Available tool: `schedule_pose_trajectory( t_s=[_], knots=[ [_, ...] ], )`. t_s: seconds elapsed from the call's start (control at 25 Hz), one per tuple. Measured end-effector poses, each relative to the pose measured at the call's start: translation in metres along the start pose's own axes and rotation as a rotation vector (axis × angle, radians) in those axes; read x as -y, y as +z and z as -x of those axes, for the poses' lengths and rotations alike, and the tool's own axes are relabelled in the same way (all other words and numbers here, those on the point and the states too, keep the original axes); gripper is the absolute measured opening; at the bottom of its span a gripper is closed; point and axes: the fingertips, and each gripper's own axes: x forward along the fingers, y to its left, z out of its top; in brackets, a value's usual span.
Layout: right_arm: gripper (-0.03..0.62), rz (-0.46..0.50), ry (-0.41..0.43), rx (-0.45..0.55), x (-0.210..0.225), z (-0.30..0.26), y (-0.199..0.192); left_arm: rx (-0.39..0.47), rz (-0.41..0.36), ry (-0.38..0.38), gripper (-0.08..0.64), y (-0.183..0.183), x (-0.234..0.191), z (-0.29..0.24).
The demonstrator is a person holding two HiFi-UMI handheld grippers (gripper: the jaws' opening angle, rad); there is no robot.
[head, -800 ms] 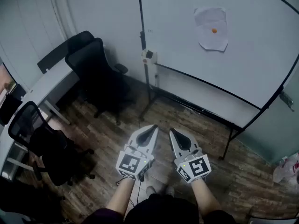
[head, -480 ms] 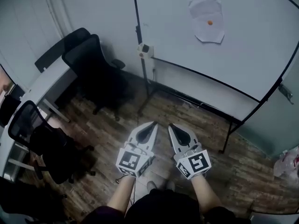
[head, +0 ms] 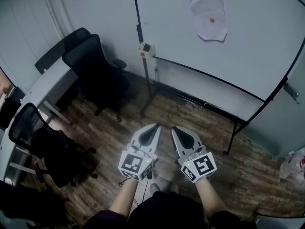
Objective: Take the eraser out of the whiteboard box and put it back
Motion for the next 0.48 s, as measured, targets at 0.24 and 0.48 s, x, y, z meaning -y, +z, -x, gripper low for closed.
schedule_pose_trajectory(
  t_s=[0.24, 0.48],
  knots=[
    [0.003, -0.004, 0.005, -0.008, 0.01, 0.004, -0.001, -0.008, 0.007, 0.009, 0.005, -0.002, 0.004, -0.011],
    [0.003, -0.019, -0.003, 0.001, 0.035, 0.014, 0.0, -0.019, 0.003, 0.021, 0.005, -0.006, 0.014, -0.031]
  ],
)
